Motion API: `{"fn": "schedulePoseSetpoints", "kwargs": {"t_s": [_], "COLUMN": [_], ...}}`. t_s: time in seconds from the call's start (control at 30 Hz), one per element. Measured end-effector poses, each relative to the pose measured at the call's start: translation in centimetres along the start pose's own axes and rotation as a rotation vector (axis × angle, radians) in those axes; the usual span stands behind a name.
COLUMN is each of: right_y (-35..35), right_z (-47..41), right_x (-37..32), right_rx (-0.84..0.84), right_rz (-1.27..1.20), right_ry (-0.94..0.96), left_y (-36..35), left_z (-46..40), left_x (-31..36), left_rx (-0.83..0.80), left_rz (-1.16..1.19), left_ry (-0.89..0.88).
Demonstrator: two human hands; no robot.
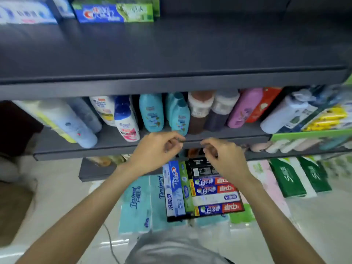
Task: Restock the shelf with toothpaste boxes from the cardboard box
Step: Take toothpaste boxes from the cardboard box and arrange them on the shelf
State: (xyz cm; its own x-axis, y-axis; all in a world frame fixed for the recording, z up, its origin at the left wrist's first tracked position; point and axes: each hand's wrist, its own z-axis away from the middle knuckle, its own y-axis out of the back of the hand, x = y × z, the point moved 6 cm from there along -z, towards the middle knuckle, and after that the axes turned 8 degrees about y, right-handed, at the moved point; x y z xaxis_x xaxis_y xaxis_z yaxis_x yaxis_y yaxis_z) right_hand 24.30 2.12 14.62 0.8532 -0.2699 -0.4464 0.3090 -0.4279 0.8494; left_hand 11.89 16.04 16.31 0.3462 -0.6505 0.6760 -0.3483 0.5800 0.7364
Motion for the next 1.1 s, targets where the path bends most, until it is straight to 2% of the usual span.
{"fn": "schedulePoseSetpoints", "kwargs": {"t_s": [0.13,0.2,0.33,0.5,0.7,0.93,1.1], "right_y": [-6.2,-8.5,-12.7,-17.0,-20.3,-23.1,-23.5], "right_z": [6.6,8.8,10.9,11.0,11.2,10.6,10.7], "right_x": [5.6,7.2,7.7,7.6,7.1,6.9,7.9], "right_rx": [-0.32,-0.424,-0.531,-0.579,-0.628,-0.659,-0.647], "right_rz": [0.018,-0.013,-0.145,-0.213,-0.344,-0.487,-0.414], "right_ry": [-0.164,-0.239,-0.316,-0.422,-0.604,-0.808,-0.829], "left_y": [-9.7,-13.1,-17.7,-21.2,-22.6,-22.3,-22.1], "left_z": [1.1,1.9,4.2,5.9,5.9,6.0,6.3], "left_x": [-7.7,-10.8,-13.7,-14.2,-14.3,-14.6,-15.8], "left_rx": [-0.184,-0.16,-0.146,-0.199,-0.232,-0.215,-0.187], "left_rz": [0.29,0.271,0.189,0.203,0.063,0.167,0.359], "left_ry": [0.467,0.645,0.833,0.878,0.823,0.853,0.894]}}
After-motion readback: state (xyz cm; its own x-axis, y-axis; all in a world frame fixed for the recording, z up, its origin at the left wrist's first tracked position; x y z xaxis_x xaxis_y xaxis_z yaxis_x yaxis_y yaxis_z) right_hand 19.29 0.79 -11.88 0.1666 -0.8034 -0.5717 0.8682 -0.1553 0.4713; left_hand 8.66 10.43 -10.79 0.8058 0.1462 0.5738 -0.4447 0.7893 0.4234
